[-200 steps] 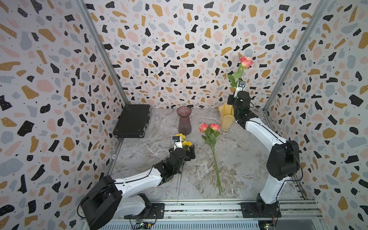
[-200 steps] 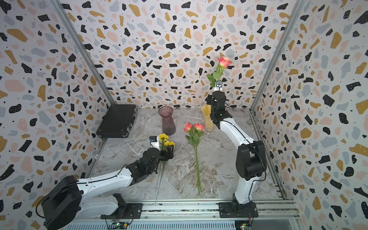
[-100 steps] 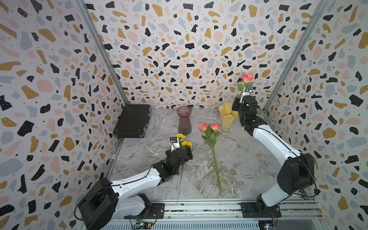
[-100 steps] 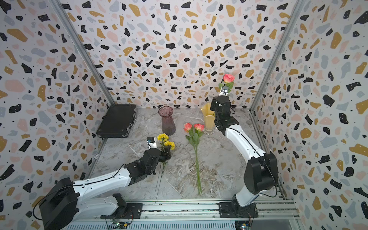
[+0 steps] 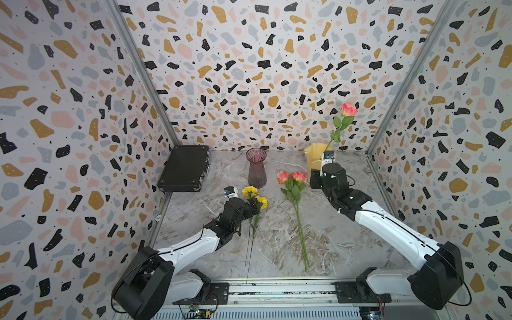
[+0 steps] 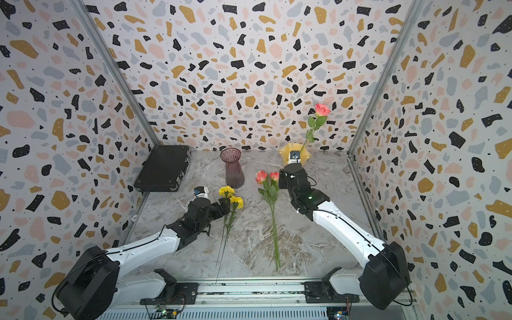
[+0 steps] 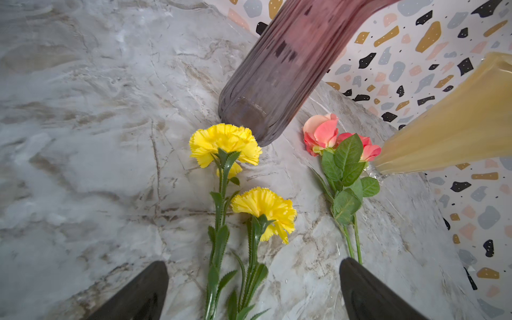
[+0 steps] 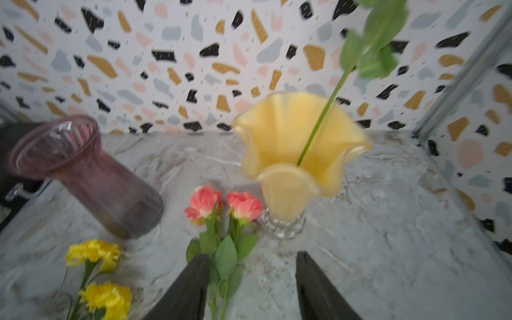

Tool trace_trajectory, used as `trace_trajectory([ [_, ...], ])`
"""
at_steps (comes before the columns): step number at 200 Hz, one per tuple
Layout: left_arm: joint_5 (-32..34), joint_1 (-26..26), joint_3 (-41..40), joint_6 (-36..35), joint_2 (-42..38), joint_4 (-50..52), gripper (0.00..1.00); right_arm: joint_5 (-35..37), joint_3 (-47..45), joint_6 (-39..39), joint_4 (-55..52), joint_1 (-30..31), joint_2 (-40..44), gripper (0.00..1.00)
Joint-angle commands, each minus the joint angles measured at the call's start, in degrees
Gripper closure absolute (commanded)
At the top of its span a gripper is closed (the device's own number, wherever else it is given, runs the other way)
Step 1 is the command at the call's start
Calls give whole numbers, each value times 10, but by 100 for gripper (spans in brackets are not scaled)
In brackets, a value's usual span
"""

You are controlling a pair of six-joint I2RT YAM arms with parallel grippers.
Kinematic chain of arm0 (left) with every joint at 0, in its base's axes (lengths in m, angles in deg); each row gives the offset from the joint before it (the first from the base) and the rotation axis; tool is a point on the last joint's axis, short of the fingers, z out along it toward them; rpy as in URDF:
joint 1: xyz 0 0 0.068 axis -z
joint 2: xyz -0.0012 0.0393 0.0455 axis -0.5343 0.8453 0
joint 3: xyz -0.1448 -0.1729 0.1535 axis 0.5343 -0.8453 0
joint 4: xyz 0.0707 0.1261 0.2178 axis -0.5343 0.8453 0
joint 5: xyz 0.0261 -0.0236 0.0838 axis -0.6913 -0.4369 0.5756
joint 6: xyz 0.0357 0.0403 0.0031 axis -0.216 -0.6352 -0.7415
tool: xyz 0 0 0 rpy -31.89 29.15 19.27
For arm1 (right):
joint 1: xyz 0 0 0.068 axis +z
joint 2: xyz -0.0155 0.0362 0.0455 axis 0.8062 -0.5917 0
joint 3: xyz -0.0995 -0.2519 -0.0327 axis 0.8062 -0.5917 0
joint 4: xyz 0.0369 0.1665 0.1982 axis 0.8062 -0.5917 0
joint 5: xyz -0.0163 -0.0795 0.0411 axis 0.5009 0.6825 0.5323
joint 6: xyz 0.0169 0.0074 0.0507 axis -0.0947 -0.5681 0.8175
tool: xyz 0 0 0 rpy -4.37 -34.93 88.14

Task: Arrange the flowers in different vases according to their colors
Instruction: Pick up the flower at the center of the board.

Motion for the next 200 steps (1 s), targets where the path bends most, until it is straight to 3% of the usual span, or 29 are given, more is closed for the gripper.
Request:
trace_trajectory([
  [1, -63, -1, -12, -1, 2, -61, 1, -89, -59, 52, -27, 5, 18, 45],
  [27, -71, -1, -8, -9, 14, -66, 1, -87, -147, 53, 29, 5, 10, 45],
  [46, -86, -1, 1, -11, 32, -68, 1, -176, -143, 17, 66, 5, -36, 43],
  [61, -104, -1, 12, -10, 50, -68, 1, -207, -116, 20, 47, 5, -79, 44],
  [97, -141, -1, 28, -5, 92, -80, 1, -199, -63, 55, -41, 5, -144, 52],
  [120, -157, -1, 34, 1, 107, -86, 0, -213, -61, 76, -42, 5, -159, 55],
  [160, -158, -1, 40, -7, 113, -80, 0, -204, -46, 69, -54, 5, -187, 63],
  [176, -154, -1, 48, -12, 116, -65, 0, -209, -33, 59, -63, 5, -202, 73],
  [200, -156, -1, 46, -13, 115, -70, 0, -194, -19, 54, -74, 5, -222, 76],
])
